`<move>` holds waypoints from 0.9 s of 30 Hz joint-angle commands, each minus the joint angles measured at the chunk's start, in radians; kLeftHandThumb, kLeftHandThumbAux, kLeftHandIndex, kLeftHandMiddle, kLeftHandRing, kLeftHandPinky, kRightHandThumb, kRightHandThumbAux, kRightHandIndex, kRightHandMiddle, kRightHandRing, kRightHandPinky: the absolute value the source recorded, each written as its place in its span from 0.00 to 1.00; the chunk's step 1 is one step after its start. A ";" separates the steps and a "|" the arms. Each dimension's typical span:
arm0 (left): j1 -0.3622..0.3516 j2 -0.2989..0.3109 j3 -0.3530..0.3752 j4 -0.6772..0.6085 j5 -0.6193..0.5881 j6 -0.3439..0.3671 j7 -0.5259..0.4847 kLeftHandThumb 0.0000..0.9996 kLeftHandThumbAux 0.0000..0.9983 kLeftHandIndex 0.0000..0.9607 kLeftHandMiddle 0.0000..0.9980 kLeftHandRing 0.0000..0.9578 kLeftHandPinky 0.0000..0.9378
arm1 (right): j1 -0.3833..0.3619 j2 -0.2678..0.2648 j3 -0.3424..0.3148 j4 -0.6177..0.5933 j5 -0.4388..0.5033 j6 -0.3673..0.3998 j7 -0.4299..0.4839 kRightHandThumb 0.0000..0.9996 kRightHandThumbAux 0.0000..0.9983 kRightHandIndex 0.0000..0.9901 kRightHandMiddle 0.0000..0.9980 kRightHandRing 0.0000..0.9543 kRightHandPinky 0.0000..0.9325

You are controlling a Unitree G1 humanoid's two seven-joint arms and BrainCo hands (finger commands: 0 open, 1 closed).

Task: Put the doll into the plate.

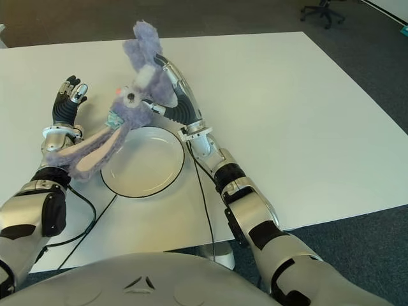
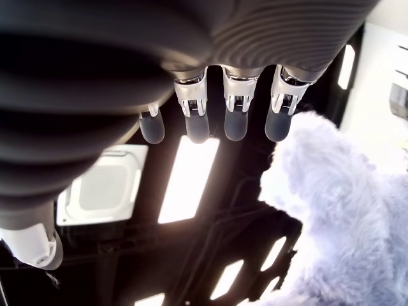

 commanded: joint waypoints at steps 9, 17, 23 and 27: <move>0.090 -0.039 -0.004 0.063 0.007 0.026 -0.010 0.00 0.47 0.01 0.10 0.12 0.15 | 0.101 -0.001 -0.024 0.176 0.022 -0.025 0.027 0.29 0.55 0.04 0.04 0.05 0.11; 0.087 -0.040 -0.005 0.064 0.008 0.033 -0.006 0.00 0.47 0.01 0.10 0.10 0.12 | 0.104 0.009 -0.059 0.180 0.062 -0.004 0.099 0.27 0.57 0.04 0.04 0.06 0.12; 0.086 -0.040 -0.006 0.064 0.009 0.035 -0.001 0.00 0.47 0.02 0.10 0.11 0.13 | 0.114 0.028 -0.100 0.173 0.133 0.032 0.207 0.29 0.60 0.04 0.04 0.06 0.12; 0.087 -0.040 -0.008 0.061 0.011 0.034 0.001 0.00 0.47 0.02 0.10 0.11 0.12 | 0.122 0.034 -0.120 0.159 0.172 0.056 0.266 0.29 0.61 0.04 0.04 0.06 0.12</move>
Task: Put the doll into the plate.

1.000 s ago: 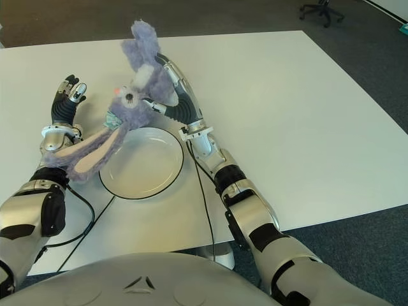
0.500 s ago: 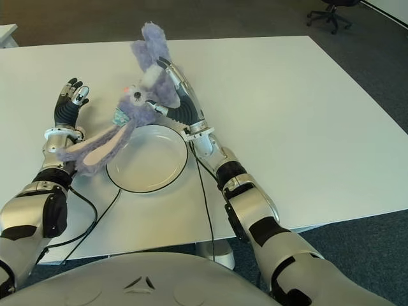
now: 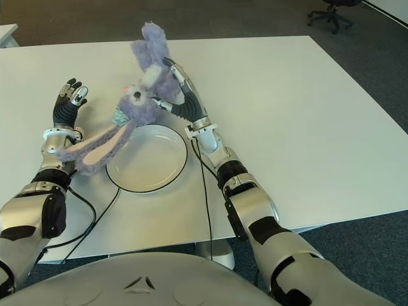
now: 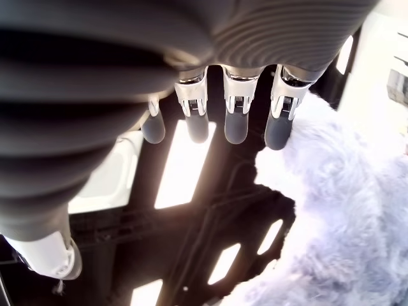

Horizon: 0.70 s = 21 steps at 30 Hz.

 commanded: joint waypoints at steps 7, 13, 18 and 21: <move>0.084 -0.039 -0.008 0.053 0.010 0.029 0.004 0.00 0.46 0.02 0.10 0.11 0.13 | 0.172 0.012 -0.039 0.011 0.096 0.083 0.141 0.31 0.63 0.04 0.03 0.07 0.15; 0.090 -0.042 -0.008 0.047 0.010 0.019 0.001 0.00 0.45 0.02 0.09 0.11 0.12 | 0.187 -0.035 -0.026 -0.056 0.067 0.075 0.168 0.28 0.56 0.05 0.05 0.09 0.16; 0.095 -0.043 -0.010 0.041 0.012 0.013 0.008 0.00 0.46 0.02 0.09 0.10 0.12 | 0.183 -0.080 -0.010 -0.072 0.026 0.026 0.159 0.32 0.54 0.05 0.06 0.10 0.17; 0.098 -0.042 -0.010 0.037 0.013 0.009 0.012 0.00 0.46 0.03 0.09 0.10 0.12 | 0.181 -0.097 -0.009 -0.071 0.010 -0.016 0.142 0.35 0.53 0.05 0.06 0.10 0.16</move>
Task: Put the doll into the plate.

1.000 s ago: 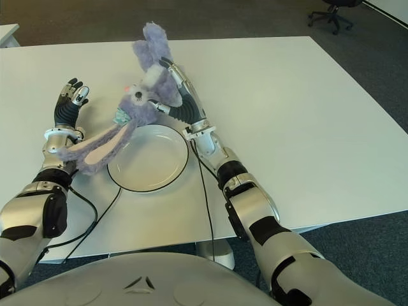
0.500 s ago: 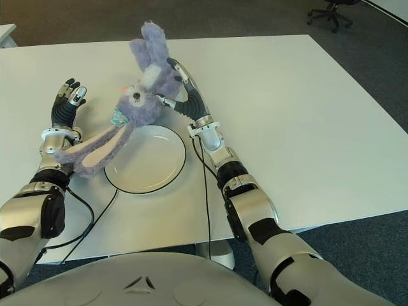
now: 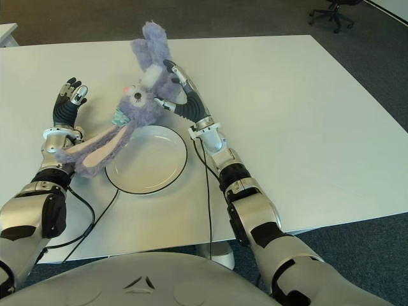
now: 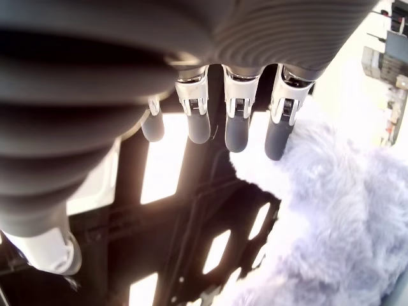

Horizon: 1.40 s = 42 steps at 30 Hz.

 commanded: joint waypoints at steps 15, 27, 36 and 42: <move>0.103 -0.040 -0.004 0.032 0.007 -0.013 0.001 0.00 0.45 0.02 0.10 0.11 0.14 | 0.131 -0.112 0.003 0.029 -0.009 -0.162 0.005 0.38 0.52 0.06 0.05 0.08 0.15; 0.111 -0.042 -0.009 0.021 0.011 -0.019 -0.002 0.00 0.47 0.01 0.09 0.10 0.12 | 0.169 -0.120 -0.012 -0.034 0.032 -0.149 0.068 0.39 0.53 0.07 0.05 0.08 0.16; 0.121 -0.040 -0.009 0.008 0.010 -0.016 -0.003 0.00 0.46 0.02 0.09 0.11 0.12 | 0.197 -0.124 -0.021 -0.076 0.071 -0.144 0.123 0.42 0.53 0.07 0.04 0.08 0.18; 0.130 -0.041 -0.006 -0.002 0.004 -0.016 -0.009 0.00 0.46 0.02 0.10 0.11 0.14 | 0.219 -0.124 -0.027 -0.106 0.105 -0.123 0.168 0.39 0.52 0.07 0.04 0.08 0.15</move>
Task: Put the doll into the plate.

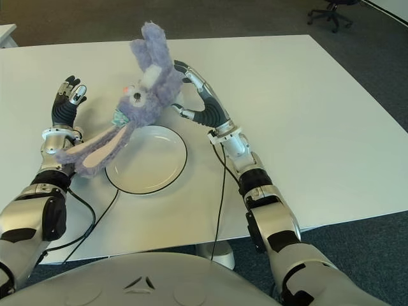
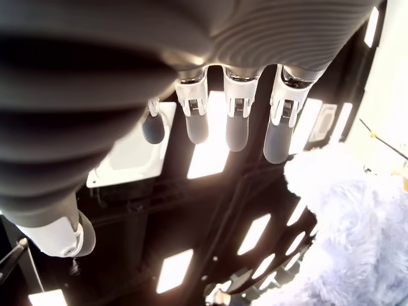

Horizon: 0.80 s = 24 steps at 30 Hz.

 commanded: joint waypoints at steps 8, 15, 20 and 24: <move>0.112 -0.038 -0.004 0.035 0.001 0.002 -0.020 0.00 0.45 0.02 0.09 0.10 0.14 | 0.167 0.017 -0.004 -0.017 0.152 0.106 0.176 0.42 0.53 0.05 0.03 0.07 0.15; 0.116 -0.040 -0.005 0.027 0.002 -0.006 -0.026 0.00 0.45 0.01 0.09 0.10 0.14 | 0.180 0.017 -0.019 -0.044 0.120 0.102 0.155 0.41 0.52 0.05 0.03 0.06 0.14; 0.121 -0.042 -0.011 0.017 0.005 -0.010 -0.024 0.00 0.46 0.00 0.08 0.10 0.11 | 0.174 0.006 -0.029 -0.053 0.038 0.075 0.084 0.37 0.51 0.06 0.04 0.07 0.14; 0.122 -0.042 -0.016 0.013 0.010 -0.003 -0.017 0.00 0.46 0.00 0.08 0.09 0.11 | 0.160 0.002 -0.027 -0.047 -0.008 0.063 0.039 0.34 0.51 0.07 0.04 0.06 0.13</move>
